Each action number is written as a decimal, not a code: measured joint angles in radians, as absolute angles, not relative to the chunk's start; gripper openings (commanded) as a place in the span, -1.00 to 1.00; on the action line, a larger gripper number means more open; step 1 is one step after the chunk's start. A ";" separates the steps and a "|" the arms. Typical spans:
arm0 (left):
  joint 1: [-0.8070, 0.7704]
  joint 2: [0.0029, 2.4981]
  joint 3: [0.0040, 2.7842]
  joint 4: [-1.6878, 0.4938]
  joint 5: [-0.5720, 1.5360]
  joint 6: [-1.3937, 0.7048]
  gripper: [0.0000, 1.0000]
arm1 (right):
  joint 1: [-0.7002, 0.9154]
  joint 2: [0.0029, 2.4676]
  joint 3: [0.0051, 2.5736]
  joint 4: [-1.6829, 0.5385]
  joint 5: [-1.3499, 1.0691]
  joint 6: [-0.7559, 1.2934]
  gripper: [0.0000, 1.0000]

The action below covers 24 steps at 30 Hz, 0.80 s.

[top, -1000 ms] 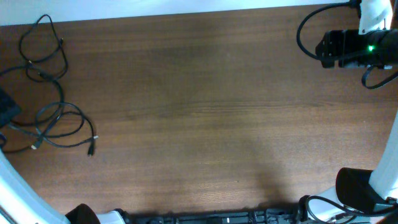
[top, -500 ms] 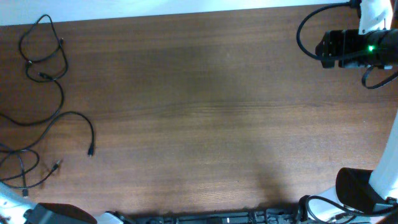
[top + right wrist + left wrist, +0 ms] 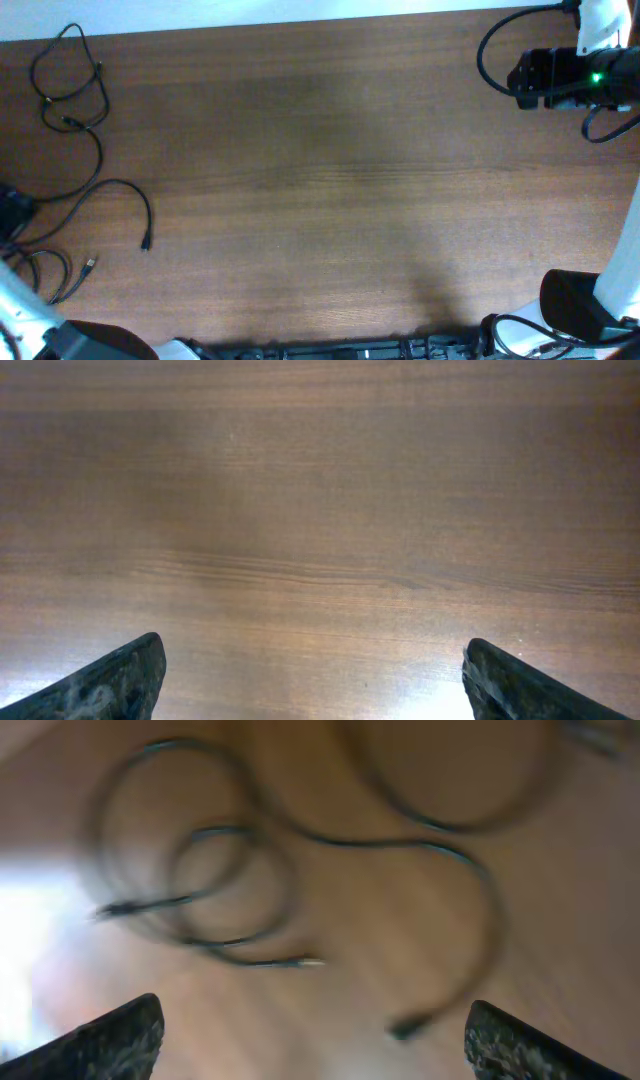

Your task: Untangle cables

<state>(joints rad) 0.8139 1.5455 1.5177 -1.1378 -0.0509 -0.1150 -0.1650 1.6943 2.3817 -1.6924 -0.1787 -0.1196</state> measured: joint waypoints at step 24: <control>-0.109 1.546 1.516 -1.094 0.025 0.061 0.98 | -0.165 1.694 2.382 -1.692 -0.179 -0.120 0.89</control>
